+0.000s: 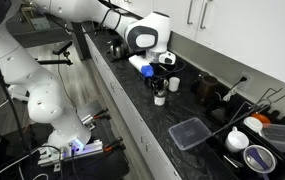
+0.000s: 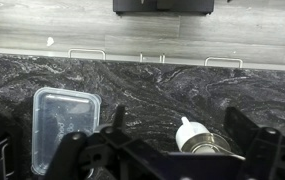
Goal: Remove the filter from the top of the cup
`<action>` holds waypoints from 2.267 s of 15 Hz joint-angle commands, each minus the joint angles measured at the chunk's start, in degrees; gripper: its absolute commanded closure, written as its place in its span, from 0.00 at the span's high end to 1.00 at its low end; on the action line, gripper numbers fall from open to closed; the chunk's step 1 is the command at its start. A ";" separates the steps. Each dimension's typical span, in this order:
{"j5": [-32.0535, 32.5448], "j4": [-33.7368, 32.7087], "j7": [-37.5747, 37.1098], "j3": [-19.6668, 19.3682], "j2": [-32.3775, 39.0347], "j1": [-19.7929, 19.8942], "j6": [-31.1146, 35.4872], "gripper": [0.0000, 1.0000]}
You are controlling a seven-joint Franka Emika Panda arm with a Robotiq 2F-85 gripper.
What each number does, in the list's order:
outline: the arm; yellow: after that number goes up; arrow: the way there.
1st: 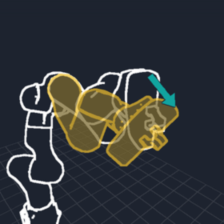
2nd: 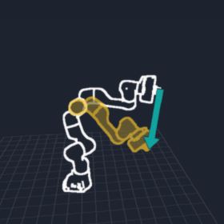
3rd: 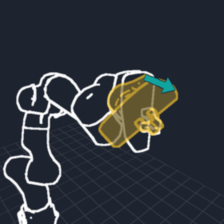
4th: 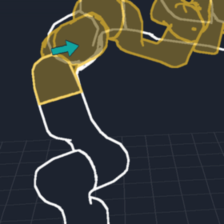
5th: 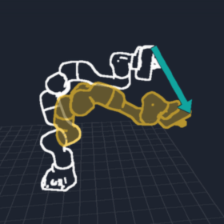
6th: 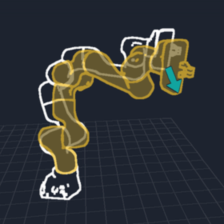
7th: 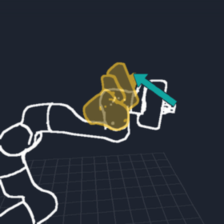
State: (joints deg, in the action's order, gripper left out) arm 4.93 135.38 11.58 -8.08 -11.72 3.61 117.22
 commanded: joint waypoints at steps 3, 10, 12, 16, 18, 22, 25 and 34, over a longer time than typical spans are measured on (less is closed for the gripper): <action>-0.13 -0.06 0.09 0.54 0.02 0.54 -0.08 1.00; -11.21 -2.36 -2.56 0.20 7.68 0.18 5.23 1.00; -14.97 -2.75 -3.74 0.39 9.03 0.36 7.40 1.00; -21.98 -0.56 -9.81 0.90 8.18 0.53 14.70 1.00; -24.33 0.74 -13.00 1.05 7.26 0.53 18.62 1.00; -28.31 3.30 -15.66 0.77 6.14 0.69 23.10 1.00; -33.01 5.06 -13.86 0.27 6.45 0.62 23.80 1.00; -53.74 7.86 0.71 -0.25 8.14 0.63 23.47 1.00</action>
State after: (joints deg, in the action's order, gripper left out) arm -44.04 142.30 7.93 -8.42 -4.10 3.68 139.67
